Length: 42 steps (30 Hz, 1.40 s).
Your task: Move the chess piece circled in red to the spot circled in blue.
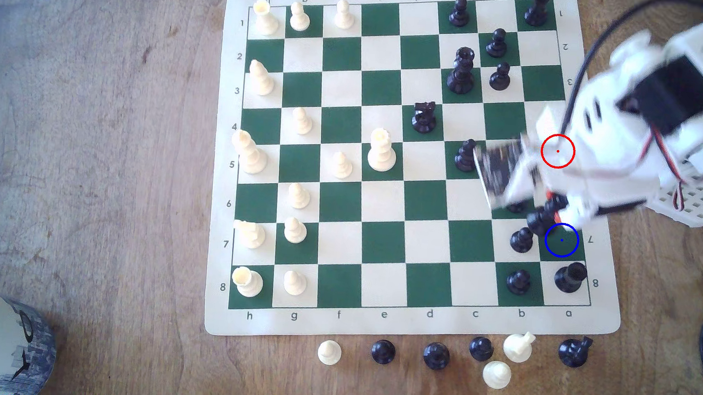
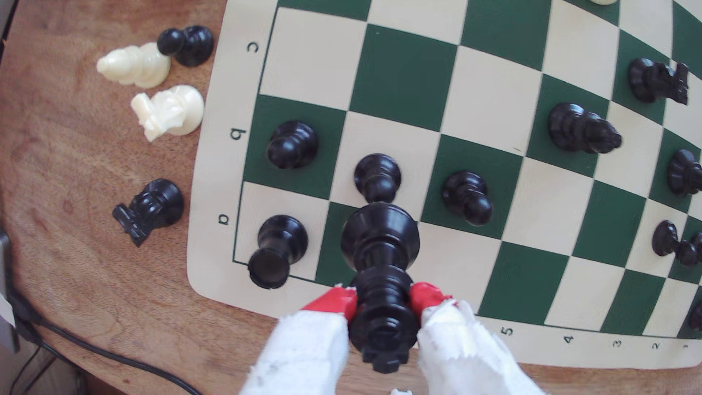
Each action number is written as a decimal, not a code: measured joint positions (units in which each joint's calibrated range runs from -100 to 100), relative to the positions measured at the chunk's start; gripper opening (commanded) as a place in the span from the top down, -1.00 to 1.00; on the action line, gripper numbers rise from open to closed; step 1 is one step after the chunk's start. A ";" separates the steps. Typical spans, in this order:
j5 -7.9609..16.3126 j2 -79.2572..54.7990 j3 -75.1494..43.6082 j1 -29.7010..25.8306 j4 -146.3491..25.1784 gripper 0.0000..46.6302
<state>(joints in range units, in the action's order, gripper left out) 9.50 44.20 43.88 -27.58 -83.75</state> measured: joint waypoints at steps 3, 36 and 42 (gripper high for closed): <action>0.00 -1.01 4.61 -1.99 3.82 0.98; 0.44 0.00 9.04 -1.47 0.24 0.98; 1.42 -0.17 14.55 -3.61 6.06 0.98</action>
<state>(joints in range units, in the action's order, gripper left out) 10.92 44.03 58.43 -31.19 -77.69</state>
